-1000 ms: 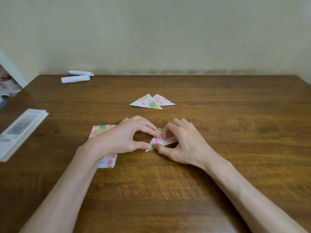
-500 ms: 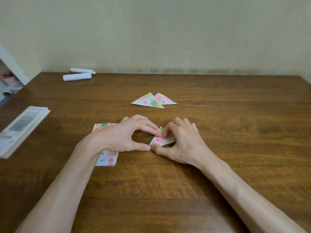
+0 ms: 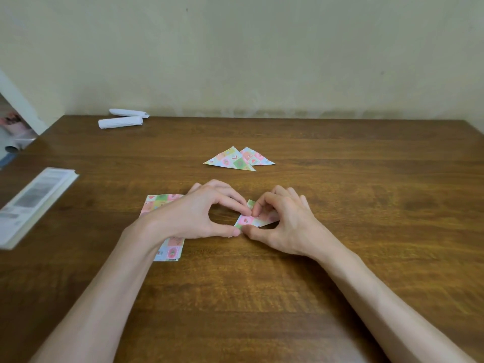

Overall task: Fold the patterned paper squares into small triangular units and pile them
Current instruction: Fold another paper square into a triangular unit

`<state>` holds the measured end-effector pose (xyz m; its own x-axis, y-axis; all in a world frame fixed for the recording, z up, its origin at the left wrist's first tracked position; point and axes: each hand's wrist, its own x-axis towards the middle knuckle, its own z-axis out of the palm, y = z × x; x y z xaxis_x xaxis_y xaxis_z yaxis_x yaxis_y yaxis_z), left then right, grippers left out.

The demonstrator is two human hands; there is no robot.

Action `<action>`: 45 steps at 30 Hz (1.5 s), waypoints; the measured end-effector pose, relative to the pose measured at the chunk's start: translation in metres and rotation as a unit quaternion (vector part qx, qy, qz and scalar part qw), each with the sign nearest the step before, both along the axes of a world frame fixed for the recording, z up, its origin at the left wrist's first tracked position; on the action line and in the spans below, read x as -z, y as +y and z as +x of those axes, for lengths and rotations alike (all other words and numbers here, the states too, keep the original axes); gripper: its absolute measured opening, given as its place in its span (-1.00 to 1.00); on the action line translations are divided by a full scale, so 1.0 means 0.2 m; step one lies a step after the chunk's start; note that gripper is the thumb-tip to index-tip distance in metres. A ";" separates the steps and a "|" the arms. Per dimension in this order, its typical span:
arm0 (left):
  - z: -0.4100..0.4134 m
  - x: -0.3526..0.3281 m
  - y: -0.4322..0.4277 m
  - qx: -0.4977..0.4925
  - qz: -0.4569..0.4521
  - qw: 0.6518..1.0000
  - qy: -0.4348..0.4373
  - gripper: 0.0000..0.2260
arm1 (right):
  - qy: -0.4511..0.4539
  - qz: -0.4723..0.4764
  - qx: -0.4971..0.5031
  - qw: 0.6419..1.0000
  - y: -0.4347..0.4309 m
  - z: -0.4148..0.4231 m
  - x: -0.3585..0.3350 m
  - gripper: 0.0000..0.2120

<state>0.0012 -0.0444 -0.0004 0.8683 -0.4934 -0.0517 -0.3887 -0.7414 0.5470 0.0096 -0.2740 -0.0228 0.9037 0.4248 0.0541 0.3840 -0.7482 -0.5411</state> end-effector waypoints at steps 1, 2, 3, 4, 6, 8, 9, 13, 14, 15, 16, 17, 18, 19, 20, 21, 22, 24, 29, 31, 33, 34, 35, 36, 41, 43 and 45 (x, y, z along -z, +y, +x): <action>0.00 0.00 0.00 0.000 0.001 1.000 -0.002 -0.68 | 0.001 0.003 -0.003 1.000 0.00 0.00 0.00 -0.65; 0.00 0.00 0.00 0.000 0.003 1.000 -0.003 -0.68 | 0.000 0.005 -0.004 1.000 0.00 0.00 0.00 -0.65; 0.01 0.00 0.00 0.000 0.004 1.000 -0.004 -0.68 | -0.001 0.008 -0.005 1.000 0.00 0.00 0.00 -0.65; 0.01 0.00 0.00 0.000 0.004 1.000 -0.004 -0.68 | -0.002 0.015 -0.006 1.000 -0.01 0.00 0.00 -0.65; 0.01 0.00 0.00 0.002 0.003 1.000 -0.001 -0.68 | 0.005 0.032 -0.007 0.999 -0.02 0.00 -0.01 -0.66; 0.01 0.00 0.00 0.004 0.000 1.000 0.000 -0.68 | 0.015 0.043 -0.007 0.999 -0.03 0.01 -0.02 -0.65; 0.01 0.00 0.00 0.001 -0.001 1.000 -0.001 -0.69 | 0.015 0.043 -0.008 0.999 -0.04 0.02 -0.02 -0.63; 0.01 0.02 -0.02 -0.025 -0.014 1.000 -0.012 -0.76 | 0.025 0.064 -0.012 0.998 -0.04 0.02 -0.01 -0.52; 0.01 0.02 -0.03 -0.031 -0.016 0.999 -0.022 -0.77 | 0.033 0.083 -0.012 0.996 -0.05 0.03 -0.01 -0.49; 0.01 0.03 -0.04 -0.036 -0.018 0.999 -0.034 -0.78 | 0.039 0.102 -0.013 0.994 -0.06 0.03 -0.01 -0.47; 0.01 0.03 -0.05 -0.040 -0.018 0.998 -0.044 -0.78 | 0.038 0.114 -0.016 0.993 -0.07 0.04 -0.01 -0.46; 0.01 0.03 -0.06 -0.042 -0.019 0.998 -0.050 -0.77 | 0.035 0.116 -0.020 0.992 -0.08 0.04 0.00 -0.46; 0.01 0.04 -0.06 -0.043 -0.018 0.998 -0.052 -0.76 | 0.032 0.114 -0.023 0.993 -0.08 0.04 0.00 -0.46; 0.01 0.04 -0.06 -0.043 -0.018 0.998 -0.053 -0.76 | 0.032 0.114 -0.024 0.993 -0.09 0.04 0.00 -0.44; 0.01 0.03 -0.06 -0.041 -0.019 0.998 -0.050 -0.76 | 0.033 0.118 -0.024 0.992 -0.10 0.05 0.00 -0.43; 0.01 0.03 -0.06 -0.039 -0.021 0.998 -0.046 -0.76 | 0.032 0.125 -0.024 0.991 -0.11 0.05 0.00 -0.40; 0.01 0.03 -0.05 -0.036 -0.023 0.998 -0.040 -0.76 | 0.029 0.131 -0.022 0.991 -0.12 0.06 0.00 -0.39; 0.00 0.03 -0.05 -0.027 -0.022 0.999 -0.031 -0.77 | 0.025 0.143 -0.019 0.989 -0.14 0.08 0.01 -0.38; 0.01 0.02 -0.06 -0.011 -0.010 1.000 -0.008 -0.75 | 0.057 0.171 -0.028 0.983 -0.17 0.11 0.01 -0.37; 0.01 0.03 -0.06 -0.011 -0.006 1.000 0.002 -0.74 | 0.088 0.212 -0.023 0.973 -0.19 0.13 0.01 -0.35; 0.01 0.03 -0.06 -0.008 -0.007 1.000 0.004 -0.74 | 0.099 0.219 -0.029 0.970 -0.20 0.15 0.02 -0.34; 0.01 0.03 -0.07 -0.007 -0.009 1.000 0.005 -0.74 | 0.105 0.223 -0.032 0.969 -0.20 0.15 0.02 -0.33; 0.00 0.03 -0.07 -0.008 -0.011 1.000 0.006 -0.74 | 0.115 0.237 -0.032 0.964 -0.20 0.15 0.02 -0.31; 0.01 0.03 -0.06 -0.008 -0.013 1.000 0.007 -0.74 | 0.128 0.260 -0.026 0.957 -0.20 0.16 0.02 -0.29; 0.01 0.04 -0.06 -0.006 -0.012 1.000 0.007 -0.74 | 0.155 0.319 0.002 0.935 -0.21 0.18 0.04 -0.22; 0.00 0.04 -0.06 -0.006 -0.014 1.000 0.004 -0.74 | 0.146 0.312 0.007 0.939 -0.21 0.17 0.04 -0.23; 0.00 0.04 -0.06 -0.007 -0.016 1.000 0.002 -0.75 | 0.126 0.291 0.007 0.948 -0.21 0.16 0.04 -0.25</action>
